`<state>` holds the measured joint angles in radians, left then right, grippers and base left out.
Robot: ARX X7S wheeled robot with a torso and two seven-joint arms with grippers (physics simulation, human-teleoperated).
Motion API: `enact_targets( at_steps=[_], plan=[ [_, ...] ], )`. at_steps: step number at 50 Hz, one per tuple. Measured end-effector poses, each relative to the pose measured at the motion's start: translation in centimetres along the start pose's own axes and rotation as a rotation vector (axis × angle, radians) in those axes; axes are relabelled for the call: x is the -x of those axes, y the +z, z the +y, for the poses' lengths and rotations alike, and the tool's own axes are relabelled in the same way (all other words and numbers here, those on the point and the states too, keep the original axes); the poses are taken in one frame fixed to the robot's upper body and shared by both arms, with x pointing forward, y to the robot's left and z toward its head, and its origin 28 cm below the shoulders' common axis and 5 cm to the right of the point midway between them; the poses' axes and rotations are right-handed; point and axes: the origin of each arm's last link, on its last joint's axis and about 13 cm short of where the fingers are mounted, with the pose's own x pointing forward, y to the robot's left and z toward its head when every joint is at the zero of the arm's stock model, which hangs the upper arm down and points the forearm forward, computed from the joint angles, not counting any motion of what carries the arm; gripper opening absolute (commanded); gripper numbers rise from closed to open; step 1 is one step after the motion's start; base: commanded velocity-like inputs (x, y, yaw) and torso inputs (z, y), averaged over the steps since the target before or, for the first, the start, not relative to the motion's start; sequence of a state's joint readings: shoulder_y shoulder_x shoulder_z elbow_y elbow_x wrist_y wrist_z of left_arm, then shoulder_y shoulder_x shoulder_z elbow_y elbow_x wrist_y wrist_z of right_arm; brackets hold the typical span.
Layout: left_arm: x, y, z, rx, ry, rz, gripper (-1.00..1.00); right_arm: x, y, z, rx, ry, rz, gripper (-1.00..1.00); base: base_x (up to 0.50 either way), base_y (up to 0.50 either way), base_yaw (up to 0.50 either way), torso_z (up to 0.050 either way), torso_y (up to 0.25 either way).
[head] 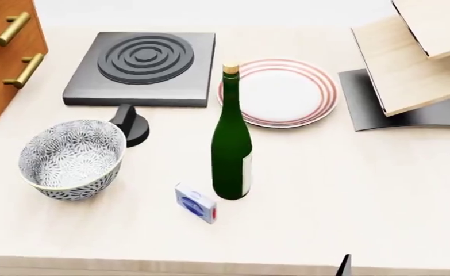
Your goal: Pick up the akita bowl and put it on the plate.
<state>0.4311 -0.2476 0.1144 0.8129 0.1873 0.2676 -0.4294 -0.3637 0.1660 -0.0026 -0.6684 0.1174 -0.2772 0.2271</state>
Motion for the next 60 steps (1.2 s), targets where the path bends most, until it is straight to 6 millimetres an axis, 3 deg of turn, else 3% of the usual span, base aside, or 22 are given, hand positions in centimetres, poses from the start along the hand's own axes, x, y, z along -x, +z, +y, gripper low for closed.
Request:
enact_targets(
  at_steps=[43,60],
  plan=[
    [0.11,-0.26,-0.11,0.007,-0.007,0.009,1.0,0.06,-0.22,0.05,-0.005,0.006,0.009,1.0,0.0,-0.16,0.0,0.0,0.0],
    [0.05,-0.43,-0.18,0.01,-0.011,0.016,1.0,0.23,-0.11,0.2,0.017,0.009,-0.009,1.0,0.05,-0.01,0.0,0.0,0.0]
  ],
)
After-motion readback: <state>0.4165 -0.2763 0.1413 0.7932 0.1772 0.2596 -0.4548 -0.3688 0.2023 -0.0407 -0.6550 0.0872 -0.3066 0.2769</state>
